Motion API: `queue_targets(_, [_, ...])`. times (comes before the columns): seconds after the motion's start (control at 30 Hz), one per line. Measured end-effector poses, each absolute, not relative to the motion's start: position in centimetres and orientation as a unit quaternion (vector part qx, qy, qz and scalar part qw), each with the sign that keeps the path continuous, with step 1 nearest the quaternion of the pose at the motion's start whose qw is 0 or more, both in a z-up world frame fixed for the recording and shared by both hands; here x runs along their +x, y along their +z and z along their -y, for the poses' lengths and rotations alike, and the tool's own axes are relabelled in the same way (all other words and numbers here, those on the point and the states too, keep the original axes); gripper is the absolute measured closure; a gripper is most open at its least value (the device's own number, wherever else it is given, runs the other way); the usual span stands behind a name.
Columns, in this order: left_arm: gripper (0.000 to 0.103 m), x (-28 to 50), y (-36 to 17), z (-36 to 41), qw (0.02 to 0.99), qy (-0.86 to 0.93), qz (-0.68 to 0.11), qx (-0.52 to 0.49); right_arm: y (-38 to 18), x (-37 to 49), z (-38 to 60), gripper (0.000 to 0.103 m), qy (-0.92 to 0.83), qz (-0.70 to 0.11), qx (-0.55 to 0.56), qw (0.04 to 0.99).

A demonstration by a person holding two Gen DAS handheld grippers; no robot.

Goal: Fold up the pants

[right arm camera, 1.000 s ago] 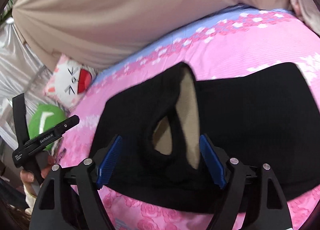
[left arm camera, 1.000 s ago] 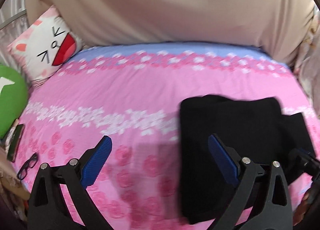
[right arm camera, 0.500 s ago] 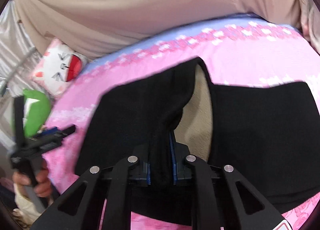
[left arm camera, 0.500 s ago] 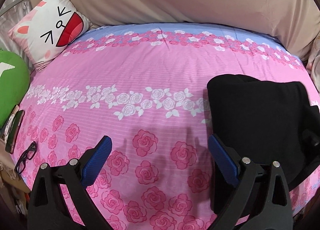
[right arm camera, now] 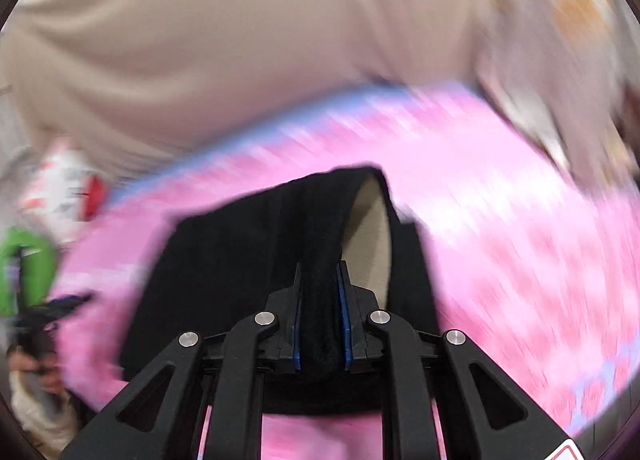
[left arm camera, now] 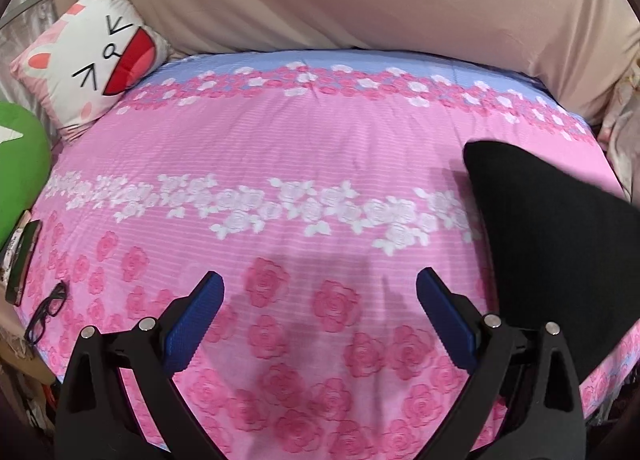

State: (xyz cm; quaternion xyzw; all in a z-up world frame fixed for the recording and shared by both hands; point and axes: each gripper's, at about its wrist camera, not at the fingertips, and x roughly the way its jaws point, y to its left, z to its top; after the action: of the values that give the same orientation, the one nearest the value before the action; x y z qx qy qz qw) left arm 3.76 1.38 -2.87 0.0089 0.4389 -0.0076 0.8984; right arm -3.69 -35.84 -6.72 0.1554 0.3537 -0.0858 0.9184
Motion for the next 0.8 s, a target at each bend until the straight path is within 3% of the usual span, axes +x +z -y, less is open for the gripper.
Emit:
queue_targets(0.07, [0.008, 3.9, -3.3, 0.0, 0.895, -0.017, -0.444, 0.019, -9.2, -3.9, 36.9, 0.089, -0.088, -0.368, 0.175, 0.909])
queue_targets(0.23, [0.008, 3.6, -3.1, 1.9, 0.895, -0.04, -0.444, 0.029, -7.9, -4.1, 36.2, 0.082, -0.104, -0.349, 0.156, 0.918])
queue_targets(0.3, [0.008, 3.5, -3.0, 2.4, 0.895, -0.046, -0.442, 0.032, -6.2, -4.6, 35.7, 0.07, -0.13, -0.332, 0.132, 0.925])
queue_targets(0.33, [0.008, 3.5, -3.0, 2.6, 0.895, -0.048, -0.443, 0.033, -5.6, -5.0, 35.6, 0.059, -0.135, -0.324, 0.128, 0.928])
queue_targets(0.37, [0.008, 3.5, -3.0, 2.8, 0.895, -0.051, -0.443, 0.033, -4.6, -5.3, 35.5, 0.056, -0.133, -0.31, 0.128, 0.933])
queue_targets(0.6, [0.008, 3.7, -3.1, 4.6, 0.886, -0.087, -0.455, 0.018, -3.2, -2.9, 32.9, 0.048, -0.099, -0.309, 0.075, 0.943])
queue_targets(0.8, [0.006, 3.9, -4.8, 9.0, 0.821, -0.237, -0.515, -0.069, -6.2, -3.9, 36.5, 0.046, -0.132, -0.339, 0.135, 0.922])
